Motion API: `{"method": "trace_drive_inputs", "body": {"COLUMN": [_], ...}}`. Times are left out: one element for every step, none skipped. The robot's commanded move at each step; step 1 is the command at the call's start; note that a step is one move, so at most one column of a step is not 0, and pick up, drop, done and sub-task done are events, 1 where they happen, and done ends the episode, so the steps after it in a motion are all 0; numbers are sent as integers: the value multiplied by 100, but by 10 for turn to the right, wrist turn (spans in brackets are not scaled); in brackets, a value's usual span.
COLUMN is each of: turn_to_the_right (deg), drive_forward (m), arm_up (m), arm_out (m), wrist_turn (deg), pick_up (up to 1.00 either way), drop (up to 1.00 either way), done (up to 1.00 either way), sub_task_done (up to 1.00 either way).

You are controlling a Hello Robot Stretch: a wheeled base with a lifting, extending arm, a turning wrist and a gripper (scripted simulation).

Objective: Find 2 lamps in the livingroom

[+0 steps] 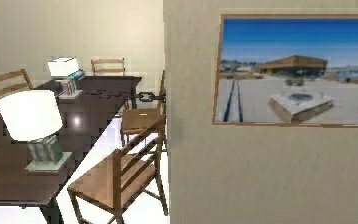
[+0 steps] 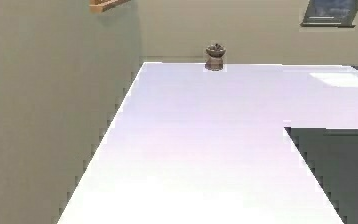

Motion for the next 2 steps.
{"method": "trace_drive_inputs", "body": {"turn_to_the_right": [0,-420], "drive_forward": [15,0], "arm_up": [0,0], "arm_out": [0,0], "wrist_turn": [0,0], "pick_up": [0,0], "drop": [0,0], "done": [0,0], "sub_task_done": [0,0]}}
